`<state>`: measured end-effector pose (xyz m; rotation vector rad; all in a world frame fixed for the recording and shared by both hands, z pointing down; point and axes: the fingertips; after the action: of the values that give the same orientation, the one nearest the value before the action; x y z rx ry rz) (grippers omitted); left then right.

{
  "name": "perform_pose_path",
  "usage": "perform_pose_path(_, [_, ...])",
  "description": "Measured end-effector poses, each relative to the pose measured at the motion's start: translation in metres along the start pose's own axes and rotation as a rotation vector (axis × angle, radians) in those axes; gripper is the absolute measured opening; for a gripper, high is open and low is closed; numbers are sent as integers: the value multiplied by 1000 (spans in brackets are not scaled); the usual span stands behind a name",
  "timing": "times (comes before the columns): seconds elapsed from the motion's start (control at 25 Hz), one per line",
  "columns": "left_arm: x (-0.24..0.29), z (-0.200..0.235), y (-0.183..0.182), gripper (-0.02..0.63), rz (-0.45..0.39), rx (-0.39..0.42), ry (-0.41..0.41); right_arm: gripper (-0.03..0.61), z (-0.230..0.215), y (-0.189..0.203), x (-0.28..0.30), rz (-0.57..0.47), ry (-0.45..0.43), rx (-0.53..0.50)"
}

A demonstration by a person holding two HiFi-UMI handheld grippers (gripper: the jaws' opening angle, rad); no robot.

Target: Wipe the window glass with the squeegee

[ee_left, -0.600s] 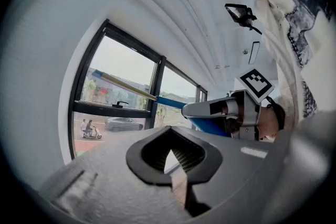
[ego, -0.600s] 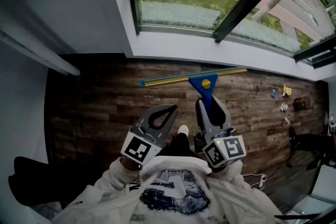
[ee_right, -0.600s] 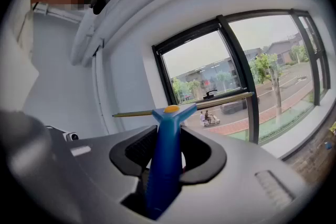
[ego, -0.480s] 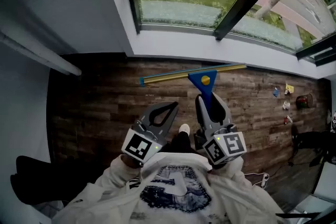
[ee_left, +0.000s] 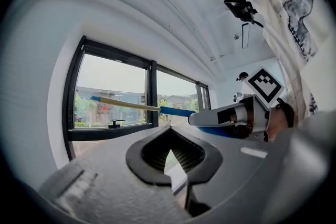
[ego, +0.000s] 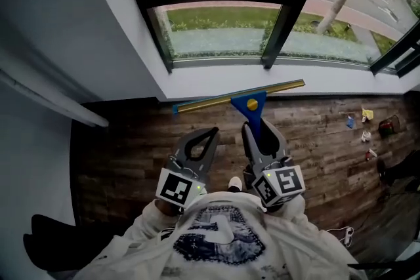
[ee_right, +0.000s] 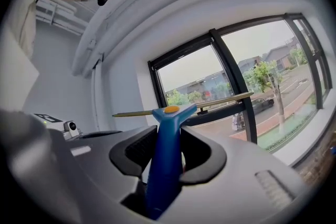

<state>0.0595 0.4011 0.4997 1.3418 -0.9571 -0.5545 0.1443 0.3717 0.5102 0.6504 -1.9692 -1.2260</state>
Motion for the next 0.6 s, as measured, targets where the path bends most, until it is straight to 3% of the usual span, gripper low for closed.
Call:
perform_pose_path(0.32, [34,-18,-10,-2,10,-41,-34,143,-52,-7,-23,-33,34,31])
perform_pose_path(0.6, [68,-23,-25,-2,24,-36,-109,143,-94,-25,-40,-82,3,8])
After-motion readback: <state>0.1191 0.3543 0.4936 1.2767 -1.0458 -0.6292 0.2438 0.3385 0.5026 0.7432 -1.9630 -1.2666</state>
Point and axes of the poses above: the fingertips, and each gripper's own axes: x forward along the fingers, z to its left, y out of its underside, and after that the axes turned 14 degrees about z, right-handed
